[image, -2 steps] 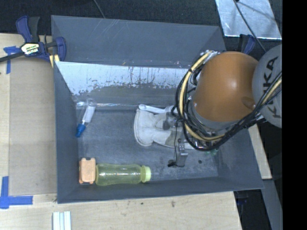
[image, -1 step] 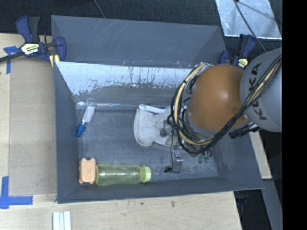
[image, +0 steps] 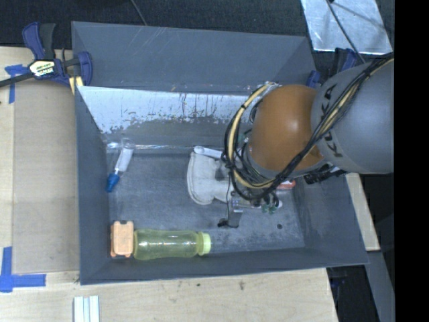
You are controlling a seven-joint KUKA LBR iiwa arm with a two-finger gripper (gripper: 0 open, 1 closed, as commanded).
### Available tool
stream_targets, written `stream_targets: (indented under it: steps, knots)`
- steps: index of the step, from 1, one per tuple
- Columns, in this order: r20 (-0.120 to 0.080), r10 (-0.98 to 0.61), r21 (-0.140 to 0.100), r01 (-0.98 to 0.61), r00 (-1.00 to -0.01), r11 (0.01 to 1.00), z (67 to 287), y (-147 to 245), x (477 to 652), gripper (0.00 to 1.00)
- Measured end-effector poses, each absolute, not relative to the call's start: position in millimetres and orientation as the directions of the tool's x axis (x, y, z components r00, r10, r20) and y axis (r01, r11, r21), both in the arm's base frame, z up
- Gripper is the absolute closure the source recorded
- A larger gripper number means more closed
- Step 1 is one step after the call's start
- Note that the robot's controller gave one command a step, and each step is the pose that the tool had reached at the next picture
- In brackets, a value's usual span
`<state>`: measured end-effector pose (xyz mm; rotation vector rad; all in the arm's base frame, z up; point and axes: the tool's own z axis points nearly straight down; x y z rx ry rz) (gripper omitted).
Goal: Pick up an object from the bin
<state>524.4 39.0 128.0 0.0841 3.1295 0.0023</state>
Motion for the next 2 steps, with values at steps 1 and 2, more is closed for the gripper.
stream_targets:
  steps: [1,2]
  knots:
    - [-0.012,0.011,0.000,0.011,-1.000,1.000,75.4,1.9,556.7,1.00]
    - [-0.012,0.011,0.000,0.011,-1.000,1.000,75.4,1.8,556.7,1.00]
